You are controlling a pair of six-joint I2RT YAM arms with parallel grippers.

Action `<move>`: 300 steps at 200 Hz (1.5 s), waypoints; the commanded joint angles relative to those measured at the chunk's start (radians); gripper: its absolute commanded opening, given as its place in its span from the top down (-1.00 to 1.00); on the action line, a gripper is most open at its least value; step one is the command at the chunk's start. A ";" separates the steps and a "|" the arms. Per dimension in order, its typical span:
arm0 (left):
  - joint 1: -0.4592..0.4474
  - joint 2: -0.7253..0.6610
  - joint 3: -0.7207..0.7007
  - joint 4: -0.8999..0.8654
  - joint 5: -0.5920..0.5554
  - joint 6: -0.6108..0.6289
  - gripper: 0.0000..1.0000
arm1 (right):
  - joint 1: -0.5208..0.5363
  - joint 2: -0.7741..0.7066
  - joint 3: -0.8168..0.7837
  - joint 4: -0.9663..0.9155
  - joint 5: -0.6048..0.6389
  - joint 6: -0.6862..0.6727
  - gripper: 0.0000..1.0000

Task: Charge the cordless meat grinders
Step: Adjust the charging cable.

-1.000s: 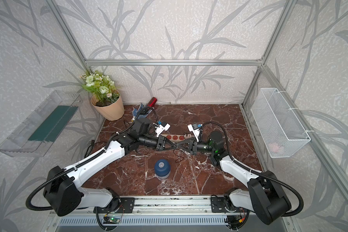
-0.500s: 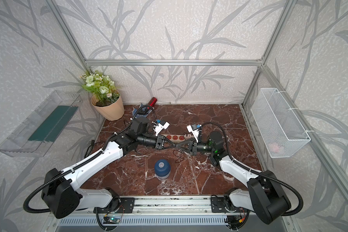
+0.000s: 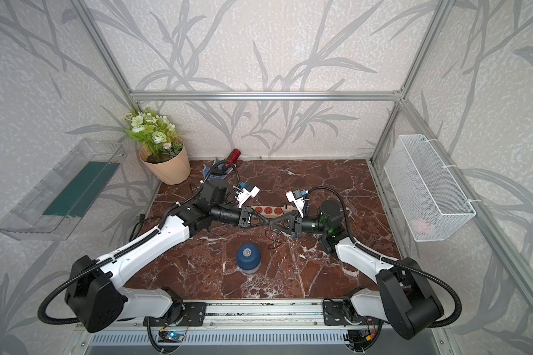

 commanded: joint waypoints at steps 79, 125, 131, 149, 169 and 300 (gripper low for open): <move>-0.003 -0.029 0.027 0.031 -0.065 0.024 0.97 | 0.006 0.017 -0.003 0.085 -0.032 0.062 0.83; -0.002 -0.036 0.023 0.045 -0.095 0.010 0.97 | 0.009 0.040 -0.009 0.134 -0.031 0.097 0.65; -0.003 -0.036 0.023 0.045 -0.097 0.010 0.97 | 0.010 0.042 -0.009 0.136 -0.030 0.098 0.66; -0.003 -0.038 0.023 0.041 -0.105 0.010 0.98 | 0.009 0.042 -0.010 0.139 -0.024 0.099 0.68; -0.003 -0.040 0.023 0.038 -0.125 0.007 0.98 | 0.010 0.041 -0.011 0.140 -0.020 0.100 0.71; -0.001 -0.034 0.014 0.087 -0.131 -0.031 1.00 | 0.010 0.084 -0.014 0.212 -0.030 0.149 0.64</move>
